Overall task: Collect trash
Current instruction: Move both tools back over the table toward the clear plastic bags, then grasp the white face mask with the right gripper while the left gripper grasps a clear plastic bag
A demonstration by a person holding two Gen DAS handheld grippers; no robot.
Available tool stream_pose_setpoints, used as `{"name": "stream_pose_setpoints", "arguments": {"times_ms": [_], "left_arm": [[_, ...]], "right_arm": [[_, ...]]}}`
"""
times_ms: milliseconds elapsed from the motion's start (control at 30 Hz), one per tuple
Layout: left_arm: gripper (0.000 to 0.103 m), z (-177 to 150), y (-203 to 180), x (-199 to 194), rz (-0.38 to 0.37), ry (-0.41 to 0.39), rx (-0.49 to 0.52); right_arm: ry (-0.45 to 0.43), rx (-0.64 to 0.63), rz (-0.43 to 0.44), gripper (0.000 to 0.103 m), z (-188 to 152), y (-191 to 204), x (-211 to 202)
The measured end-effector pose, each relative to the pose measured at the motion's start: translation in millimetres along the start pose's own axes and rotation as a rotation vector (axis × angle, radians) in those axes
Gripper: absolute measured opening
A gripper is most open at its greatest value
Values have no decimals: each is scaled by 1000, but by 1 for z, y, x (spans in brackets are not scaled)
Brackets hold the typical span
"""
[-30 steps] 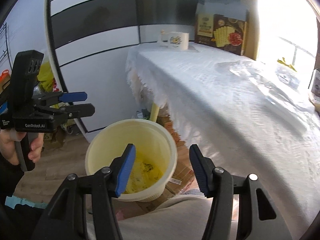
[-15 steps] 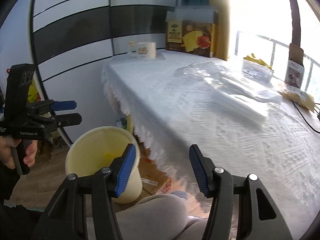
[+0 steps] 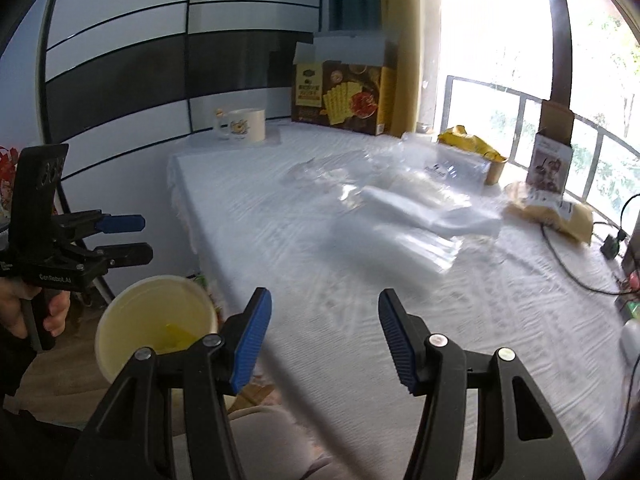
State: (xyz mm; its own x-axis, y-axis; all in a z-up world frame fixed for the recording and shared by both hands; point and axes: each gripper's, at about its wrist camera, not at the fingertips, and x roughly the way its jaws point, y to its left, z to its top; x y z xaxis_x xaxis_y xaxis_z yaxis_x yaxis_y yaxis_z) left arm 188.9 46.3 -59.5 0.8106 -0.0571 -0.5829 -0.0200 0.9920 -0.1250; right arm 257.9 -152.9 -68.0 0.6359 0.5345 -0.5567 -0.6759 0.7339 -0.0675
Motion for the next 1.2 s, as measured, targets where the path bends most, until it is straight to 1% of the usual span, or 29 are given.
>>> {"name": "stream_pose_setpoints", "arguments": {"times_ms": [100, 167, 367, 433, 567, 733, 1000, 1100, 1200], "left_arm": [[77, 12, -3, 11, -15, 10, -11], [77, 17, -4, 17, -28, 11, -11], [77, 42, -7, 34, -67, 13, 30], [77, 53, -9, 41, -86, 12, 57], [77, 72, -14, 58, -67, 24, 108], [77, 91, -11, 82, -93, 53, 118], [77, 118, -9, 116, -110, 77, 166], [77, 129, -7, 133, -99, 92, 187], [77, 137, -7, 147, -103, 100, 198]], "right_arm": [[-6, -17, -27, 54, 9, -13, 1], [-8, -22, -31, 54, 16, -21, 3], [4, -53, -63, 54, 30, -38, 12], [12, -65, -78, 54, 33, -42, 14], [33, -63, -105, 54, 41, -57, 25], [78, 2, -135, 54, 51, -90, 45], [105, 146, -171, 54, 61, -144, 72], [117, 208, -159, 55, 63, -162, 85], [131, 250, -138, 56, 67, -172, 100]]}}
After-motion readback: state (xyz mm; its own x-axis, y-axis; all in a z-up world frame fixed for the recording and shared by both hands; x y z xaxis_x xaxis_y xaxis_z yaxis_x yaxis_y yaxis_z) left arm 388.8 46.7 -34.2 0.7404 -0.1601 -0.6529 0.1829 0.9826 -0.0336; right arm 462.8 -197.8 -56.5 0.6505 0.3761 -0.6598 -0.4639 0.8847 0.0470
